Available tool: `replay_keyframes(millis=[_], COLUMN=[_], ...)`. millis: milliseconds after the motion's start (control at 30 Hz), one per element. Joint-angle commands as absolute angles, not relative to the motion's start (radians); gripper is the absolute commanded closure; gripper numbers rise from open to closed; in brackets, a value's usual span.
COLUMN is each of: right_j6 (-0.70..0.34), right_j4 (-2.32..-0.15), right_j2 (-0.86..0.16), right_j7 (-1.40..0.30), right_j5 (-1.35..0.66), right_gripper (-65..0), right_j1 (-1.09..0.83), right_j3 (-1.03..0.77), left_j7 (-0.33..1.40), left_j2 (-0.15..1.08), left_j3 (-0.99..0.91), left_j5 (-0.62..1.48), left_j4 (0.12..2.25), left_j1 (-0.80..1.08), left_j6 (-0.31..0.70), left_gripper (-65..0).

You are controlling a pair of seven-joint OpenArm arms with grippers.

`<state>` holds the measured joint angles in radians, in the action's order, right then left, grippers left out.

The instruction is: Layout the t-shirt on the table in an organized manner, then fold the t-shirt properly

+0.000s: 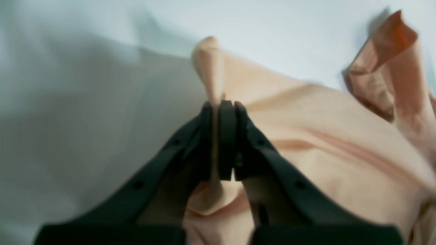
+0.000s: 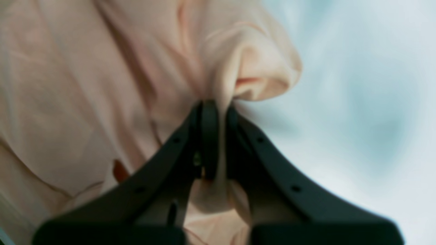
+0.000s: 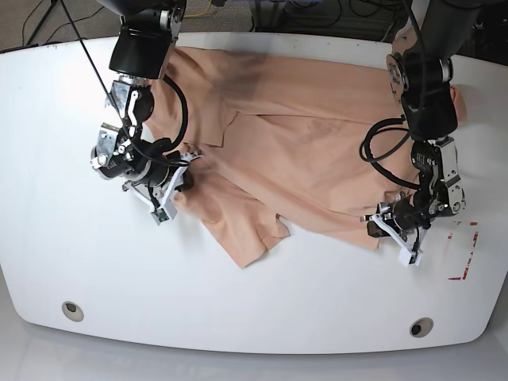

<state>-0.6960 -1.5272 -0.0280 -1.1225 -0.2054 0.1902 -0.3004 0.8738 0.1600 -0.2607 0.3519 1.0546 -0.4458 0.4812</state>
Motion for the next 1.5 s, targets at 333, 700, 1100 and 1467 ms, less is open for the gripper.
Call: replay_keyframes(millis=[333,700,1100,1467], right_j6=[-0.698,-0.698,-0.698,-0.698], right_j4=[-1.730,-1.784,-1.526,-1.207], right_j2=[-0.035,-0.073,-0.217,-0.386], right_j7=[-1.194,-1.262,-1.265,-1.259], right_j5=[-0.220,-0.220,-0.220,-0.228], right_gripper=[-1.7,-1.7,-1.9,-1.9], right_j1=[0.263,0.400,0.805,1.311], right_j3=[-0.318,-0.318,-0.292,-0.148], left_j7=[1.049,1.096,1.127,1.130], left_j2=[0.219,0.252,0.255,0.338], left_j3=[-0.392,-0.421,-0.447,-0.444], left_j5=[0.490,0.532,0.527,0.530], left_j4=[1.488,1.615,1.616,1.531], left_j1=[-0.397,-0.487,-0.782,-1.112], left_j6=[0.490,0.542,0.573,0.593], left_gripper=[0.0,0.0,0.0,0.0])
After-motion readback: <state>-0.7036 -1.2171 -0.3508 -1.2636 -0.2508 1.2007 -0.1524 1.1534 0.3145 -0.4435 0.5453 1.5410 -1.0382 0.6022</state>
